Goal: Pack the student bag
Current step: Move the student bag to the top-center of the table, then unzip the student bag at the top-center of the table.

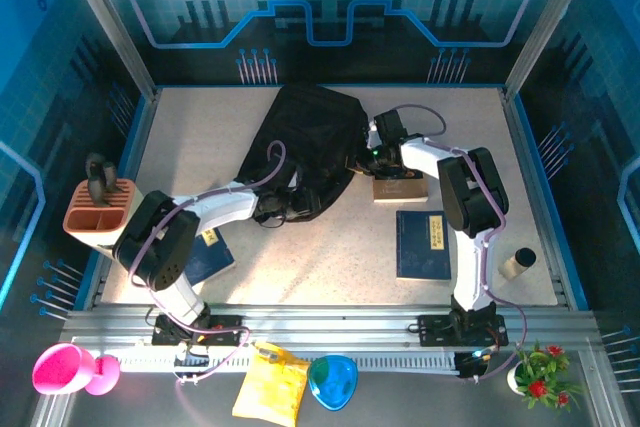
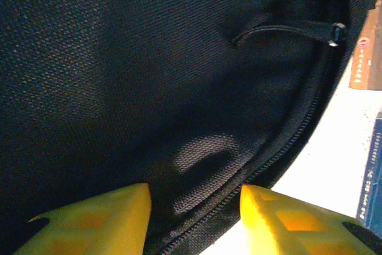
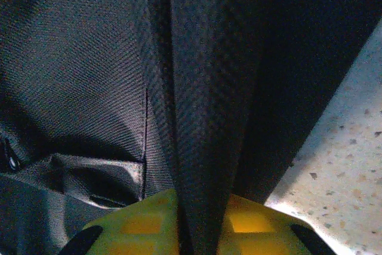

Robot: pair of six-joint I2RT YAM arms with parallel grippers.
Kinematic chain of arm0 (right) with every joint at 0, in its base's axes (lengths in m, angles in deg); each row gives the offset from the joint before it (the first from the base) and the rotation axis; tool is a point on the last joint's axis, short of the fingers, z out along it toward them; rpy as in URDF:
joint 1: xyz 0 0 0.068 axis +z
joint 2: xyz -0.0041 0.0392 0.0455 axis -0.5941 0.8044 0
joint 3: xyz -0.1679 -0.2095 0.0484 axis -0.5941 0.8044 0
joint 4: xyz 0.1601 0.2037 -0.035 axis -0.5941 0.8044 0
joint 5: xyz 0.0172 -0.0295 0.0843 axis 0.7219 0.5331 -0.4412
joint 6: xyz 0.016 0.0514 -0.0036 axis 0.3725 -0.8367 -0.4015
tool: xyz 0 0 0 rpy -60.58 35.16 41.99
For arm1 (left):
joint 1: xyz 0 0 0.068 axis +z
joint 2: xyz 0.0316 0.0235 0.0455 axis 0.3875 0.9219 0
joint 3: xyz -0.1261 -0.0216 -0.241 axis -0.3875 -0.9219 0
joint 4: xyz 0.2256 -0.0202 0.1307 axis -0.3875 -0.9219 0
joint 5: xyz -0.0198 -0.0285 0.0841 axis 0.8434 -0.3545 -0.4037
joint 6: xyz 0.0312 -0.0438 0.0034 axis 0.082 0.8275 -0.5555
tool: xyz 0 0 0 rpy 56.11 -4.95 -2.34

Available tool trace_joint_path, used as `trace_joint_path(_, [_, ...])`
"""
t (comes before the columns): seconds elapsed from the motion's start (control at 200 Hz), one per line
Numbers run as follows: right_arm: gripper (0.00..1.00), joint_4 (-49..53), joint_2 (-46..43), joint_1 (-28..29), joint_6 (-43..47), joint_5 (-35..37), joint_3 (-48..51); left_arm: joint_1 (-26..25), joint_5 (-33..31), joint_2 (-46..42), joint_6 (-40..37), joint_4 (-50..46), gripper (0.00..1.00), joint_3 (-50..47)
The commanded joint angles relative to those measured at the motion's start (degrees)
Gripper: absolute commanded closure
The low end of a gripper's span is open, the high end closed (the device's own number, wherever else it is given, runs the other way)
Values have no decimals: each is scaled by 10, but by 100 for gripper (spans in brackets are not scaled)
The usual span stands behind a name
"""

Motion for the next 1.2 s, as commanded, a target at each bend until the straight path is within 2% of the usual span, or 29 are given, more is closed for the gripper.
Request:
trace_joint_path(0.0, [84,9,-11,8,9,-3,39,-2,14,-29,-24,-43,51,19])
trace_joint_path(0.115, [86,-5,-22,14,18,2,51,-2,12,-30,-5,-45,48,55])
trace_joint_path(0.325, [87,-23,-27,18,20,10,77,-2,13,27,52,-66,47,118])
trace_joint_path(0.535, [88,-51,-34,20,10,11,105,-2,18,97,62,-102,48,186])
trace_joint_path(0.675, [88,-60,-34,21,8,7,112,-1,32,136,44,-126,43,212])
trace_joint_path(0.915, [88,-70,-30,22,4,2,118,-2,100,175,34,-91,37,227])
trace_joint_path(1.086, [88,-75,-30,22,1,0,119,-1,157,168,50,-25,42,220])
trace_joint_path(1.196, [88,-75,-30,22,1,-1,119,-1,164,155,52,4,45,215])
